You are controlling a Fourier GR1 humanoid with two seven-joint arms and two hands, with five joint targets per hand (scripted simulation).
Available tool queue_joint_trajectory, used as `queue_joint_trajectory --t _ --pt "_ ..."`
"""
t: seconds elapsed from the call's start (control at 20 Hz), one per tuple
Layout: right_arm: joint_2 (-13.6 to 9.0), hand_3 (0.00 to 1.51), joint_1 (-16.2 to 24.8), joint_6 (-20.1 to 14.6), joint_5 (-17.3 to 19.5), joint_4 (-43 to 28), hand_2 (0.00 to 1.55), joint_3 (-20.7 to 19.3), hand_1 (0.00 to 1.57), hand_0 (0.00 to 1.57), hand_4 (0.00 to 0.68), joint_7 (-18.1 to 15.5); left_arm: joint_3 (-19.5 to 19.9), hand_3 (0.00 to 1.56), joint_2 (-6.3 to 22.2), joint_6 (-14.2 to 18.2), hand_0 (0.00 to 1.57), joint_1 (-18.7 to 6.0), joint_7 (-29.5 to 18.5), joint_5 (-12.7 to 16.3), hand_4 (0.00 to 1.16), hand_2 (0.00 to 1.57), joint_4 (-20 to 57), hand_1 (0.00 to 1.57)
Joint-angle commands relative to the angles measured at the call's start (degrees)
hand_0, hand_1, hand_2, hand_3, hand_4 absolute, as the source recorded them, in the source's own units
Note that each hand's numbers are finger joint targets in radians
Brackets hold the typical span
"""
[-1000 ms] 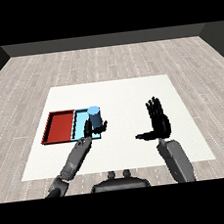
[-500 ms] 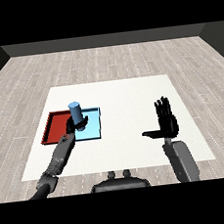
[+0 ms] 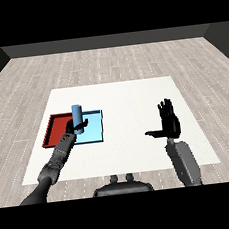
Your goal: Pick the blue can and put it in the blue box
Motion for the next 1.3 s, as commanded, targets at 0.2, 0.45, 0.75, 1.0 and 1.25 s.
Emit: queue_joint_trajectory --t 0.2,0.45,0.75,1.0,1.25 --pt "1.93 0.0 -0.52 0.17 1.03 5.45 0.0 -0.9 0.0 0.0 0.0 -2.39 -0.99 0.99 -3.67 -0.21 1.44 -1.75 2.27 -3.51 0.86 1.35 10.99 1.44" --pt "0.88 0.0 1.37 3.6 -0.94 4.32 0.0 -1.77 0.0 0.0 0.0 -3.65 -0.53 0.0 -3.72 -3.22 1.57 -0.43 5.12 -3.27 0.78 1.43 13.34 1.57" --pt "2.63 0.0 -0.53 3.74 -0.31 7.98 0.0 -2.37 0.0 0.0 0.0 -6.28 -1.79 0.0 -3.78 -3.43 0.0 -1.17 6.85 -5.45 0.59 0.0 14.63 0.0" --pt "1.93 0.0 1.65 3.24 -0.48 1.71 0.0 -0.94 0.0 0.0 0.0 -1.63 -1.11 0.0 -5.09 7.1 0.0 -2.88 5.64 -5.89 0.0 0.0 13.44 0.0" --pt "2.48 0.0 1.82 4.24 -1.69 1.71 0.0 -1.95 0.0 0.0 0.0 -3.2 6.65 0.0 -3.41 15.88 0.0 0.76 -10.89 1.11 0.0 0.0 2.75 0.0"
